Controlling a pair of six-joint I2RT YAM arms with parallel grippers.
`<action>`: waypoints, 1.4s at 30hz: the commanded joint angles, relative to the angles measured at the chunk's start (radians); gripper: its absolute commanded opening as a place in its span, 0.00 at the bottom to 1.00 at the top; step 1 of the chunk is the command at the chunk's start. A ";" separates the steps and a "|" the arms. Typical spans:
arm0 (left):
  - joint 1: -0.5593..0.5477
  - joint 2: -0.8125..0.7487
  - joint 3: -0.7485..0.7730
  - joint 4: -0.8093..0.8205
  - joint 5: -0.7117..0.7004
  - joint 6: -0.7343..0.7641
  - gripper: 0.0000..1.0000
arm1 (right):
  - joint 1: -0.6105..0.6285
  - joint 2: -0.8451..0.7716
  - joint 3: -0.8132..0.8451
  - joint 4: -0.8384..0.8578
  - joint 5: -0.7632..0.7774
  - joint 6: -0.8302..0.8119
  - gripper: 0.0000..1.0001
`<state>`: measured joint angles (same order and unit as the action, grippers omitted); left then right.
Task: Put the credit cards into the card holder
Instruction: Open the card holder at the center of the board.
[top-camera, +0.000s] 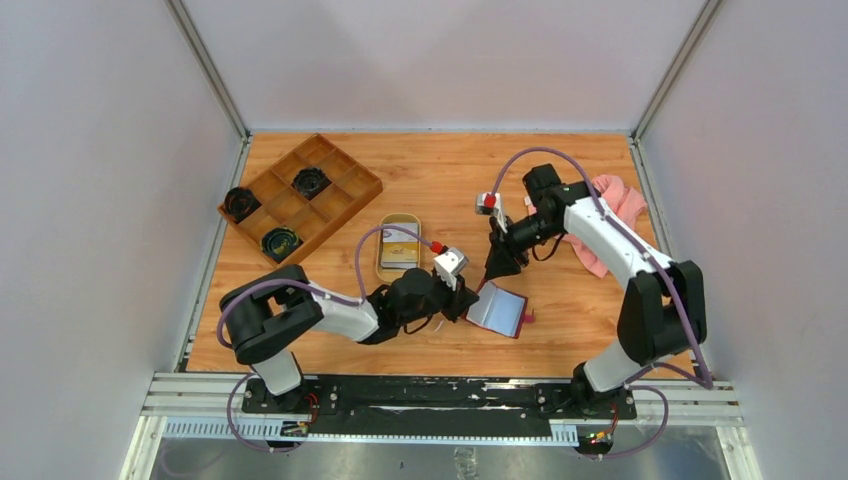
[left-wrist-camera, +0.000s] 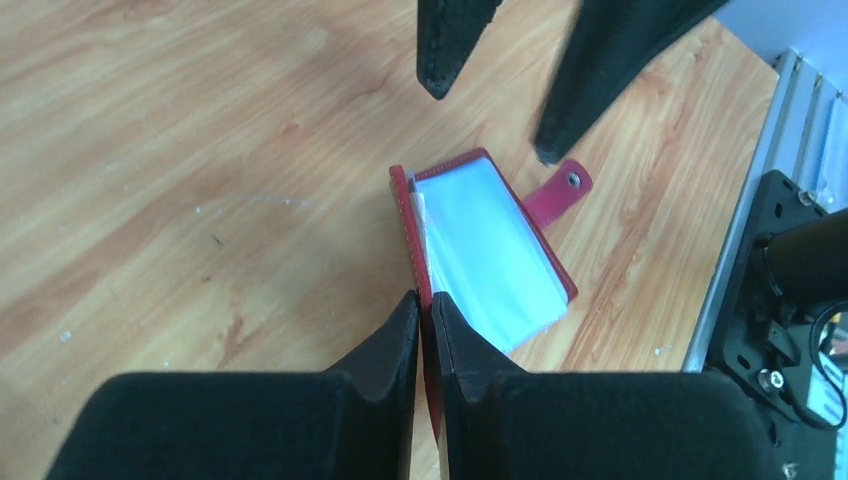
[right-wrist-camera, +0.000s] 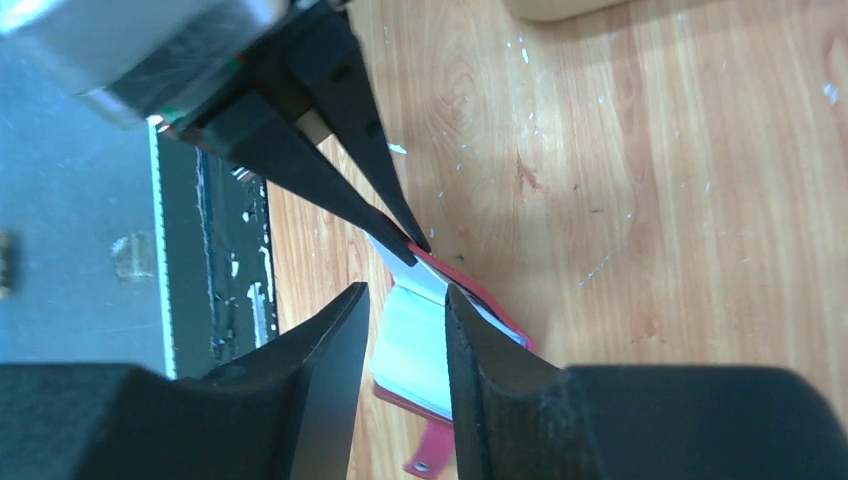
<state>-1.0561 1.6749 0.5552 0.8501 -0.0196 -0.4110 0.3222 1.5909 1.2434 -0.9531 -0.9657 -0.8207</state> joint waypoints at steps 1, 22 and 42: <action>0.022 -0.018 0.028 -0.028 0.099 0.159 0.11 | -0.008 -0.093 -0.079 -0.002 -0.032 -0.170 0.43; 0.174 0.114 0.150 -0.048 0.424 0.043 0.06 | -0.014 -0.188 -0.202 0.150 0.060 -0.304 0.53; 0.183 0.156 0.172 -0.048 0.455 0.025 0.05 | -0.014 -0.068 -0.204 0.182 0.129 -0.523 0.60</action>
<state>-0.8772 1.8099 0.7086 0.8043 0.4198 -0.3904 0.3199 1.4864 1.0225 -0.7628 -0.8513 -1.3106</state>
